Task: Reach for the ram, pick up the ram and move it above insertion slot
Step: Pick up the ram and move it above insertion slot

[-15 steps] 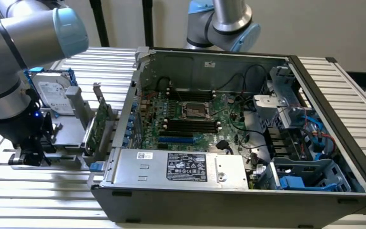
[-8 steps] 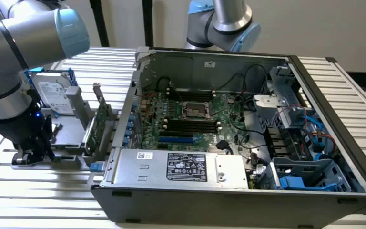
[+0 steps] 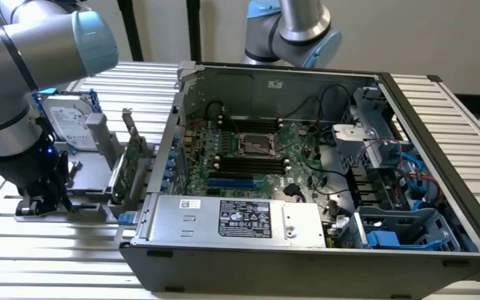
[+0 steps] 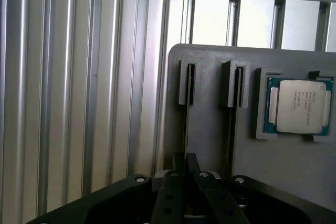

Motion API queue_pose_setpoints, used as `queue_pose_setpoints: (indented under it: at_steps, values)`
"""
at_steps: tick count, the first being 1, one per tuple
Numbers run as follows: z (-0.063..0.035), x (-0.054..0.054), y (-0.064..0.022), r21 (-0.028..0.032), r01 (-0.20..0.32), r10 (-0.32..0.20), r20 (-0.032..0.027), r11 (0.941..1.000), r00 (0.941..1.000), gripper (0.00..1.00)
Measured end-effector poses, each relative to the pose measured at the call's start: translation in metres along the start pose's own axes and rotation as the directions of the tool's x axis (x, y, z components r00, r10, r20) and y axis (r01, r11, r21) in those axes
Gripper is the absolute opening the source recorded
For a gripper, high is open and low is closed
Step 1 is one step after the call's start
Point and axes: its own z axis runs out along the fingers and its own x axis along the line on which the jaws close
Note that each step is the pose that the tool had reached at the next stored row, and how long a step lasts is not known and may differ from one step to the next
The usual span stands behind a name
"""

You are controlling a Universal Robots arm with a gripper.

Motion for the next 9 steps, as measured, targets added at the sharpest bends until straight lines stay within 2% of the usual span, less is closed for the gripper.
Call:
queue_pose_setpoints:
  at_steps: [9]
  values:
    - [0.0,0.0,-0.0004,0.0001,-0.028,0.028,0.0009,0.9996,0.9996,0.13]
